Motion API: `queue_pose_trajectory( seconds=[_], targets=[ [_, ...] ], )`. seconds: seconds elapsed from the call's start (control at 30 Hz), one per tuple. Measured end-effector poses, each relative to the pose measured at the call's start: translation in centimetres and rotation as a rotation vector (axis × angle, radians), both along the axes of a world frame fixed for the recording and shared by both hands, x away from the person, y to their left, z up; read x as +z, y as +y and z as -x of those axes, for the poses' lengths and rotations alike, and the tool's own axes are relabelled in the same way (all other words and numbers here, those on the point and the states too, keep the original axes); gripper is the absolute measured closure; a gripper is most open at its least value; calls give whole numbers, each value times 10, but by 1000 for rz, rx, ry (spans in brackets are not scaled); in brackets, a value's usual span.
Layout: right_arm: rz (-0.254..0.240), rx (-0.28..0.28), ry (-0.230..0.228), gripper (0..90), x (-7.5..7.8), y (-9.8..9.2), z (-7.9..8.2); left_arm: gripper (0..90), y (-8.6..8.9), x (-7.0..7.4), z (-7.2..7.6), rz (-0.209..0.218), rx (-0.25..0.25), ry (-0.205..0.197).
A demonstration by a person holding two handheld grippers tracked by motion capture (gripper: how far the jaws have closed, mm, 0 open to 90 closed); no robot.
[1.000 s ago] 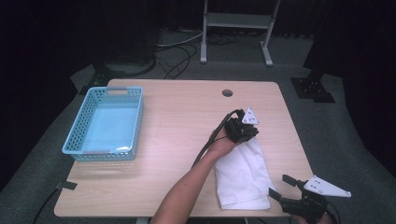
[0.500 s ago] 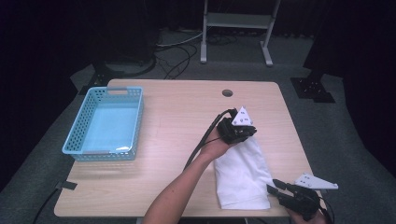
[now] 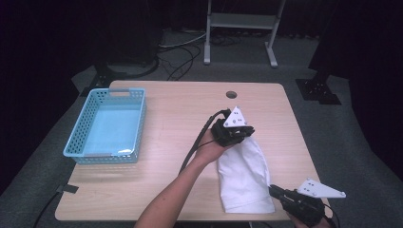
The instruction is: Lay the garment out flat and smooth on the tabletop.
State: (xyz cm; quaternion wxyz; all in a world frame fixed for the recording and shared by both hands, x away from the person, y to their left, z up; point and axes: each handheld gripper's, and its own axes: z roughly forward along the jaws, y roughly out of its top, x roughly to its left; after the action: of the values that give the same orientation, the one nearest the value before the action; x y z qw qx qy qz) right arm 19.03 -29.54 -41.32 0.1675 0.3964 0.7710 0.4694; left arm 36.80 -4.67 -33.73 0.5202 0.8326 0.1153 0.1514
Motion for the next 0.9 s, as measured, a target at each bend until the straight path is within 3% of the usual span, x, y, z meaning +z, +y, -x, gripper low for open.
queue_pose_trajectory(
  seconds=[0.13, 0.3, 0.37, 0.6, 0.63, 0.9],
  targets=[
    [-35, 48, -47, 836, 18, 18, 4, 853, 20, 7, -2, 35, 33, 9],
    [-75, 96, -65, 836, 33, 36, 3, 852, 36, 10, -4, 52, 54, 17],
    [-83, 137, -77, 836, 43, 51, 1, 852, 44, 11, -5, 62, 68, 19],
    [-111, 206, -77, 836, 58, 81, -5, 852, 68, 9, -9, 93, 103, 39],
    [-115, 231, -80, 835, 63, 94, -7, 852, 74, 9, -10, 95, 110, 39],
    [-109, 309, -76, 836, 72, 137, -19, 851, 98, 6, -14, 102, 144, 44]
  ],
)
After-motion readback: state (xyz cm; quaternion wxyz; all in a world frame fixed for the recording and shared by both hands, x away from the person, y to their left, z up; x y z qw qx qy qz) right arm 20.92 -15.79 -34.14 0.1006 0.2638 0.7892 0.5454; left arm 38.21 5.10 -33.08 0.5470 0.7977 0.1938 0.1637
